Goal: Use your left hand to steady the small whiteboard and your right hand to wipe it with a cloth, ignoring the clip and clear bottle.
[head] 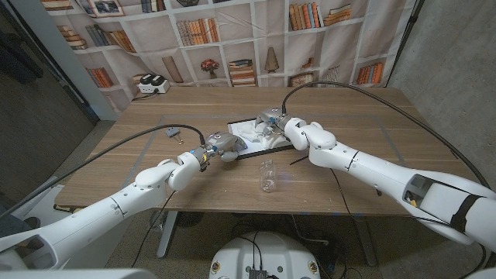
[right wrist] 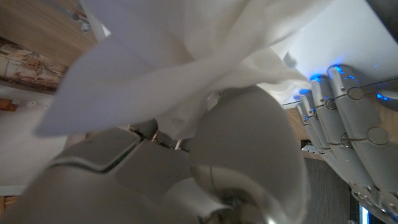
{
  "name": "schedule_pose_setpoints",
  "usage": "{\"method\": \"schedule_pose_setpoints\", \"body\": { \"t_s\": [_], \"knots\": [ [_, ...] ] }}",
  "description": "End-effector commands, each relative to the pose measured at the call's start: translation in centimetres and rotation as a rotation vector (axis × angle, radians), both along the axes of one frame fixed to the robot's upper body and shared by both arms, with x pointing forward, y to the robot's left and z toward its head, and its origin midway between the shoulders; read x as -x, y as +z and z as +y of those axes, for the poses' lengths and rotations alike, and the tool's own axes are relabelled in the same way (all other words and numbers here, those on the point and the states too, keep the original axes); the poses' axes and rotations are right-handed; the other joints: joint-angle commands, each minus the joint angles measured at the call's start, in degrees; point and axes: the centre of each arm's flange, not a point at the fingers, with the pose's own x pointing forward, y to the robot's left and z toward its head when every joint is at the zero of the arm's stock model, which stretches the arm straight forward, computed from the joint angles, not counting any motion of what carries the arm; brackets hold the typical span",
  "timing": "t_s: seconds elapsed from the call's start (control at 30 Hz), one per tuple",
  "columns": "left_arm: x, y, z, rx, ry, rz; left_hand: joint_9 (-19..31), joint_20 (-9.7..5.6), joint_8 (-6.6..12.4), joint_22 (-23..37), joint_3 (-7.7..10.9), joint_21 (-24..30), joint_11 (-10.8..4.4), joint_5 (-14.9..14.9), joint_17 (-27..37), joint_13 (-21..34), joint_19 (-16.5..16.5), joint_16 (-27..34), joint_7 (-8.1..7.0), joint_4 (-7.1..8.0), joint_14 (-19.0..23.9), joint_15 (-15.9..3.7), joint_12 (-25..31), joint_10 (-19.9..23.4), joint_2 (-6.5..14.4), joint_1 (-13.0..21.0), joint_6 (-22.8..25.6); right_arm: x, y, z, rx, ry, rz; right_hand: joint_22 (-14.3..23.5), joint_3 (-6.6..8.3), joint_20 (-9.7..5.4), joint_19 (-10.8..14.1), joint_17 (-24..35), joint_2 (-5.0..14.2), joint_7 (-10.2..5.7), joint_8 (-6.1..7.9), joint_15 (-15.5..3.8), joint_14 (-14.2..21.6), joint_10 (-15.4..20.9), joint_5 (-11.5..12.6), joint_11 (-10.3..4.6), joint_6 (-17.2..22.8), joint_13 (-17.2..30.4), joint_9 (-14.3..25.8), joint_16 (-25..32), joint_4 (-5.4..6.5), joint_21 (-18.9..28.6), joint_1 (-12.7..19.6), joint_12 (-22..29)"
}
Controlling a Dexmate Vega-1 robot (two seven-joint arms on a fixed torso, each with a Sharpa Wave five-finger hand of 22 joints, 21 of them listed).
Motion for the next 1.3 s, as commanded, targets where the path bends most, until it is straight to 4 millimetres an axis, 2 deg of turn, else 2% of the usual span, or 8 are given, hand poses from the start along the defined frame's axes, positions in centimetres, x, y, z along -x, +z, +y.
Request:
{"method": "schedule_pose_setpoints", "body": {
  "t_s": [0.03, 0.47, 0.67, 1.3],
  "knots": [
    [-0.1, -0.2, 0.0, -0.002, -0.001, 0.010, 0.3, -2.65, 0.01, 0.2, 0.71, -0.2, -0.15, -0.1, 0.1, 0.3, -0.3, 0.0, 0.20, 0.00, -0.5, -5.69, 0.0, -0.3, 0.1, -0.5, 0.2, 1.5, -1.3, 1.5, 0.055, 0.056, -0.002, 0.1, 0.70, -8.79, -0.3, 0.1, 0.43, 0.15, -0.16, -5.36, 2.4, 0.5, 0.3, -0.16, 0.5, 0.2, 0.0, 0.1, 0.52, 0.3, 0.1, 0.2],
    [0.1, -0.1, 0.2, -0.004, -0.011, 0.007, 0.3, -2.66, 0.01, 0.2, 1.26, -0.2, -0.23, -0.2, 0.1, 0.3, -0.2, 0.1, 0.25, -0.11, -0.3, -5.77, 0.1, 0.0, 0.1, -0.7, 0.6, -1.8, 1.5, -0.4, 0.013, -0.047, -0.028, -0.1, 0.81, -8.77, -0.3, 0.2, 0.48, 0.15, -0.17, -5.37, 2.5, 0.6, 0.3, -0.21, 0.5, 0.3, 0.1, 0.0, 0.48, 0.5, 0.0, 0.1],
    [0.4, -0.1, 0.4, 0.000, -0.011, 0.002, 0.3, -2.66, 0.00, 0.2, 1.54, -0.2, -0.41, -0.3, 0.1, 0.3, -0.2, 0.1, 0.04, -0.16, -0.3, -5.81, 0.1, 0.0, 0.1, -0.9, 0.8, -3.6, 2.5, -2.9, -0.028, -0.147, -0.044, -0.2, 0.83, -8.78, -0.4, 0.3, 0.49, 0.10, -0.17, -5.37, 2.5, 0.7, 0.3, -0.21, 0.6, 0.4, 0.1, 0.0, 0.48, 0.6, -0.1, 0.1],
    [0.2, 0.1, 0.5, 0.002, -0.030, 0.009, 0.3, -2.71, -0.16, 0.2, 2.28, -0.3, -0.45, -0.5, 0.1, 0.3, -0.1, 0.2, 0.23, -0.23, -0.2, -5.87, 0.1, 0.1, 0.1, -1.2, 0.9, -7.1, 4.1, -9.0, -0.087, -0.412, -0.083, -0.4, 0.94, -8.86, -0.3, 0.6, 0.50, -0.03, -0.01, -5.36, 3.1, 1.3, 0.3, -0.25, 1.1, 0.6, 0.1, 0.2, 0.38, 1.3, -0.2, 0.2]
  ]
}}
